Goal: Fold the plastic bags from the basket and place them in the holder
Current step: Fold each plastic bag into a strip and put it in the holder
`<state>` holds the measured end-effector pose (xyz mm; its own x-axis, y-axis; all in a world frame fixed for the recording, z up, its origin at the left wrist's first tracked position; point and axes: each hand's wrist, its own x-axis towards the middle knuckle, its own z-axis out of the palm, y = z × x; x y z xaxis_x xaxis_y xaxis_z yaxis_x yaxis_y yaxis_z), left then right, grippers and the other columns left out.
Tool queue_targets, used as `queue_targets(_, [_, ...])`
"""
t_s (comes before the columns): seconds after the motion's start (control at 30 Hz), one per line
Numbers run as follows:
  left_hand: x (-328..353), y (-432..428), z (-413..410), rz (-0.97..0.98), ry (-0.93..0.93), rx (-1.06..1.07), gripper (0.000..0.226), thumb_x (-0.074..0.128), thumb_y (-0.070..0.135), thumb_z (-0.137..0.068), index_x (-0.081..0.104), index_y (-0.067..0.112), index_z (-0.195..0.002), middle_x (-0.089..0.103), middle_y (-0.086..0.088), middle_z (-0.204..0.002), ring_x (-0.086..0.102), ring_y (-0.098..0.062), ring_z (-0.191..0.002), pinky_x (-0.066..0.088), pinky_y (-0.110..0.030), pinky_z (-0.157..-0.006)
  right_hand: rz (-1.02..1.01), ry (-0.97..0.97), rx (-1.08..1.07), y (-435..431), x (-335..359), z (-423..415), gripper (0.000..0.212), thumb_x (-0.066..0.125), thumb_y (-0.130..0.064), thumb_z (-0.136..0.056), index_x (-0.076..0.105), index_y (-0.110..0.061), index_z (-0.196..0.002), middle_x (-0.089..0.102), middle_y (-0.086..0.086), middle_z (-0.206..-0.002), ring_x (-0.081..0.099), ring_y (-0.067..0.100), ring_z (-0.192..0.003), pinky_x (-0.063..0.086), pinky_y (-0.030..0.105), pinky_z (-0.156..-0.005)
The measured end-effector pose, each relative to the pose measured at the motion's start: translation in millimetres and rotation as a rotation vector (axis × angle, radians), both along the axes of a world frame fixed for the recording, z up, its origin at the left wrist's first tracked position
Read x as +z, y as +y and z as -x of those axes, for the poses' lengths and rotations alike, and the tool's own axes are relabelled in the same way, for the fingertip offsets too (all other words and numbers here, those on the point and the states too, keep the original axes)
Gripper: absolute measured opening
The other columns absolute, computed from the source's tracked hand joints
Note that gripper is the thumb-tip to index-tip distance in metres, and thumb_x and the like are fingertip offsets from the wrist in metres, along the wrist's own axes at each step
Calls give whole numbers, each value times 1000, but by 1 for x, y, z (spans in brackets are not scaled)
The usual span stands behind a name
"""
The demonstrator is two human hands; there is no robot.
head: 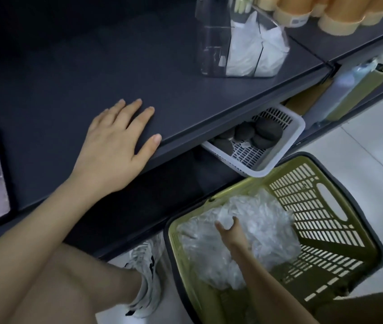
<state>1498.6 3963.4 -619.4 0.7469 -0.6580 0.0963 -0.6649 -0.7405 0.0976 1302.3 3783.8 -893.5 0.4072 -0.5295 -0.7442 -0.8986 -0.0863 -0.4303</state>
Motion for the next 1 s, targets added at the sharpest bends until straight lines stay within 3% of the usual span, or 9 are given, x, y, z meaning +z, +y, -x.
queue_targets(0.13, [-1, 0, -1, -4, -19, 4, 70, 18, 56, -95, 37, 14, -147, 34, -12, -153, 27, -32, -143, 23, -50, -114, -33, 77, -128, -1, -25, -23, 64, 58, -49, -90, 43, -9, -138, 60, 15, -121, 60, 31, -105, 49, 36, -82])
queue_targets(0.23, [-1, 0, -2, 2, -21, -2, 69, 19, 56, -95, 38, 14, -146, 35, -12, -153, 28, -33, -143, 23, -50, -113, 16, 99, -89, 3, -37, -22, 28, 55, -31, -94, 64, -7, -104, 63, 9, -86, 60, 24, -76, 50, 34, -68])
queue_targets(0.3, [-1, 0, -2, -1, -16, -3, 69, 18, 56, -95, 38, 15, -147, 35, -12, -153, 27, -32, -143, 23, -50, -113, 131, 101, -24, 5, -30, -22, 26, 51, -29, -96, 62, -11, -80, 61, 7, -75, 57, 22, -68, 50, 33, -64])
queue_targets(0.43, [-1, 0, -1, 23, -14, -4, 70, 18, 57, -94, 39, 15, -146, 36, -11, -152, 28, -32, -142, 22, -49, -113, 383, 103, 155, 4, 10, -16, 36, 44, -38, -98, 67, -13, -82, 66, 9, -86, 60, 25, -75, 43, 29, -64])
queue_targets(0.57, [1, -1, 0, 44, 15, -2, 75, 14, 62, -90, 37, 19, -147, 32, -7, -155, 23, -28, -145, 16, -43, -116, 484, -151, 90, -5, 68, -5, 29, 57, -36, -94, 67, -9, -87, 57, 1, -91, 62, 27, -86, 42, 30, -67])
queue_targets(0.63, [3, 0, 0, 70, 61, 6, 78, 15, 65, -88, 38, 20, -147, 29, -5, -156, 20, -25, -146, 13, -40, -117, 306, -326, -59, -14, 104, -4, 16, 68, -28, -88, 62, -16, -78, 57, -1, -80, 60, 26, -80, 44, 32, -68])
queue_targets(0.73, [9, 5, 5, 285, 117, 16, 65, 35, 58, -89, 57, 15, -133, 44, -8, -147, 32, -27, -141, 21, -39, -116, -111, -565, -262, -28, 172, 2, 26, 78, -18, -71, 55, -9, -66, 46, 9, -68, 44, 23, -66, 34, 31, -61])
queue_targets(0.87, [21, -2, 45, 629, 71, -73, 47, 51, 52, -85, 72, 15, -105, 65, 2, -115, 56, -16, -112, 33, -18, -99, -513, -770, -244, -43, 258, 16, 29, 74, -11, -55, 61, 2, -78, 63, 18, -80, 64, 25, -66, 51, 28, -61])
queue_targets(1.0, [25, -15, 94, 616, 586, -187, 50, 60, 69, -73, 58, 42, -116, 55, 26, -118, 49, 9, -112, 35, -8, -96, -754, -905, -189, -44, 312, 21, 52, 87, -22, -49, 65, -2, -91, 67, 16, -85, 66, 28, -75, 55, 36, -71])
